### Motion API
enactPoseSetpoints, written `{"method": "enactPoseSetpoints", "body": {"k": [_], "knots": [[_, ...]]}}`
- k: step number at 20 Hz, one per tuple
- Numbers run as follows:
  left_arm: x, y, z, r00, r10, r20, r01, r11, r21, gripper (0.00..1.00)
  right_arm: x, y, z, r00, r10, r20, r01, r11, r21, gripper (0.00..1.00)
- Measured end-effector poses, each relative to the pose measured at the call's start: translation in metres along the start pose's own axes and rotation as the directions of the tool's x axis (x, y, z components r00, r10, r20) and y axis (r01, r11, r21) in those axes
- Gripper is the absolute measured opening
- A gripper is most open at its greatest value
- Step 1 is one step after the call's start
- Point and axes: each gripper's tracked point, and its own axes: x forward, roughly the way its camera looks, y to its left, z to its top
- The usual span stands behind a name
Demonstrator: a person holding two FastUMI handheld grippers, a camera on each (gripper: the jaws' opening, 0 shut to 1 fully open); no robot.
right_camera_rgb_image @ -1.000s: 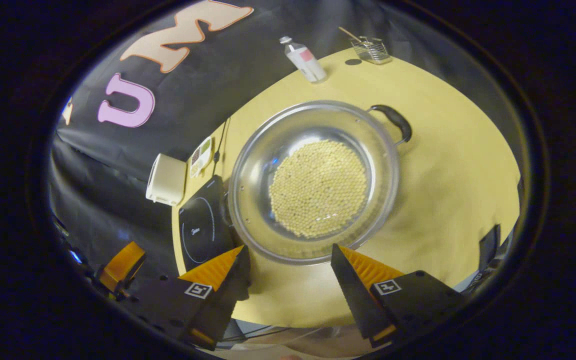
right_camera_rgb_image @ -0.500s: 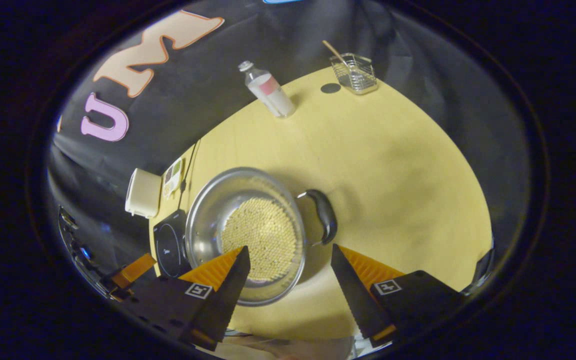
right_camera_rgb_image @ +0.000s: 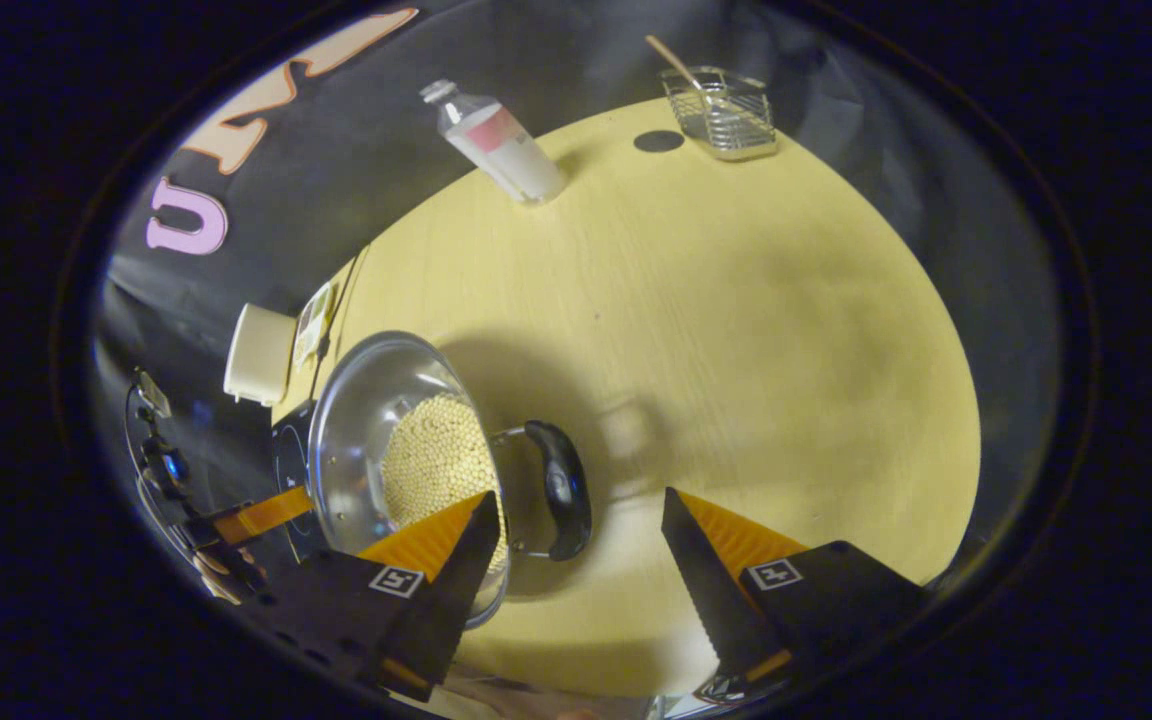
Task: First push the handle of the pot to place it horizontally, then grasp the pot with both hands and set it on the induction cooktop.
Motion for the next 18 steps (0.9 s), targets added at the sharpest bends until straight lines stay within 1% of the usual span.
{"method": "enactPoseSetpoints", "body": {"k": [3,4,5,6,7,8,9,10,12,13,15,16,17,18], "knots": [[0.011,-0.002,0.000,1.000,0.001,-0.030,-0.001,1.000,-0.001,0.96,0.013,0.005,0.003,0.998,0.052,-0.034,-0.052,0.999,0.009,0.94],[0.015,-0.003,0.000,0.999,0.003,-0.041,-0.003,1.000,0.006,0.96,0.018,0.007,0.003,0.996,0.071,-0.052,-0.070,0.997,0.018,1.00],[0.018,-0.004,-0.001,0.999,0.004,-0.052,-0.003,1.000,0.017,0.95,0.023,0.009,0.003,0.993,0.091,-0.070,-0.090,0.996,0.030,0.91],[0.022,-0.006,-0.001,0.998,0.002,-0.061,0.000,1.000,0.027,1.00,0.026,0.011,0.003,0.990,0.110,-0.089,-0.107,0.993,0.042,0.89],[0.026,-0.007,-0.001,0.997,-0.003,-0.071,0.006,0.999,0.037,0.94,0.030,0.011,0.002,0.987,0.127,-0.101,-0.122,0.991,0.052,0.98],[0.030,-0.008,-0.001,0.997,-0.010,-0.083,0.014,0.999,0.047,0.93,0.034,0.012,0.002,0.984,0.137,-0.111,-0.131,0.990,0.056,0.98],[0.033,-0.009,-0.002,0.995,-0.012,-0.097,0.018,0.998,0.056,0.97,0.038,0.012,0.001,0.982,0.145,-0.119,-0.139,0.989,0.056,0.98],[0.035,-0.009,-0.002,0.994,-0.011,-0.107,0.018,0.998,0.065,0.90,0.040,0.015,-0.001,0.979,0.158,-0.131,-0.152,0.987,0.055,0.87],[0.041,-0.008,-0.002,0.993,-0.006,-0.121,0.015,0.997,0.076,0.89,0.044,0.024,-0.002,0.970,0.190,-0.152,-0.183,0.981,0.056,0.88],[0.042,-0.007,-0.003,0.992,-0.002,-0.124,0.012,0.997,0.081,0.88,0.046,0.029,-0.002,0.966,0.206,-0.158,-0.198,0.978,0.062,0.87],[0.046,-0.006,-0.003,0.991,0.005,-0.133,0.006,0.996,0.085,0.86,0.048,0.036,-0.004,0.957,0.229,-0.177,-0.221,0.973,0.065,0.73],[0.047,-0.003,-0.003,0.990,0.012,-0.138,0.000,0.996,0.085,0.85,0.052,0.038,-0.005,0.953,0.240,-0.186,-0.232,0.971,0.063,0.83],[0.048,0.000,-0.004,0.989,0.023,-0.143,-0.011,0.997,0.081,0.80,0.056,0.038,-0.007,0.952,0.236,-0.196,-0.228,0.972,0.065,0.81],[0.047,0.004,-0.004,0.988,0.032,-0.152,-0.020,0.997,0.080,0.76,0.059,0.041,-0.011,0.946,0.244,-0.216,-0.235,0.970,0.068,0.51]]}}
